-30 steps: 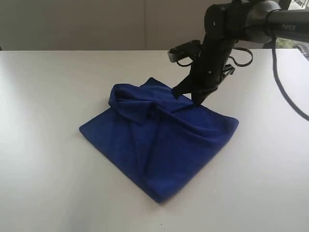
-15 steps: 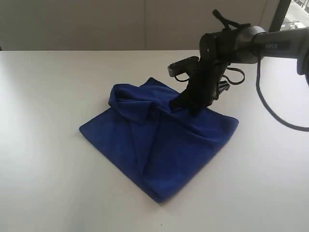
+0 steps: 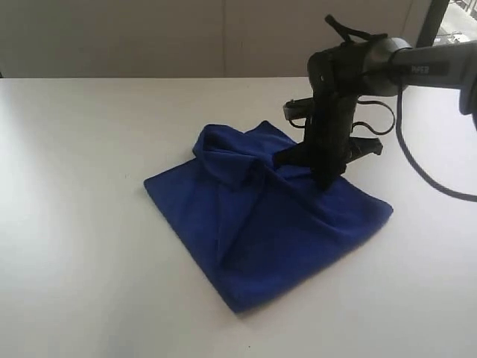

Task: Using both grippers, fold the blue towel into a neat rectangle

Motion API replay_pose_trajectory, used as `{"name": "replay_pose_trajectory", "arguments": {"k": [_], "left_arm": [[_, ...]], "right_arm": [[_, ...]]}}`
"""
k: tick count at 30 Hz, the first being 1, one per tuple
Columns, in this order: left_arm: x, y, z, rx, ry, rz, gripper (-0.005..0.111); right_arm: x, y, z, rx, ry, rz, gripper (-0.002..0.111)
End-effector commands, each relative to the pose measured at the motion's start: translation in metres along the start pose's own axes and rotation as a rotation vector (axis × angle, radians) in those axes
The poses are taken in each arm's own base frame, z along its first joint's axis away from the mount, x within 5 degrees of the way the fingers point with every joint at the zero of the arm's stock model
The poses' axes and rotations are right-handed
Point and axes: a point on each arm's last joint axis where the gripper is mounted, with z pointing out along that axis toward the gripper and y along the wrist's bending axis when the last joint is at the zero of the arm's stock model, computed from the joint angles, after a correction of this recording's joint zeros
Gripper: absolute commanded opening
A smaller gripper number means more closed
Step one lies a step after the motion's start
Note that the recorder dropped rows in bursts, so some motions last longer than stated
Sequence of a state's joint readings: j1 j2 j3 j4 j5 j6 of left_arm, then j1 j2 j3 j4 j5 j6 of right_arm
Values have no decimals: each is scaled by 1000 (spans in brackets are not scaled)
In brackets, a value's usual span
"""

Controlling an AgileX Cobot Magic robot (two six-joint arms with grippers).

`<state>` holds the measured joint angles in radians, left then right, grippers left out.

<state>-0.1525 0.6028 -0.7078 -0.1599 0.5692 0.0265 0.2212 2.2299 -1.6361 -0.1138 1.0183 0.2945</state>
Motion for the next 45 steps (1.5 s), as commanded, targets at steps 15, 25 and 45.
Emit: {"name": "replay_pose_trajectory", "arguments": {"k": [15,25,45], "left_arm": [[1,-1,-1,6,-6,-6,0],[1,-1,-1,6,-6,-6,0],[-4,-3,-1,33,-60,-98,0]], "right_arm": [[12,27,-53,-133,-97,-114,0],[6,9,-60,66,-166,-270,0],[45,-42,-40,-190,-287,-260,0]]}}
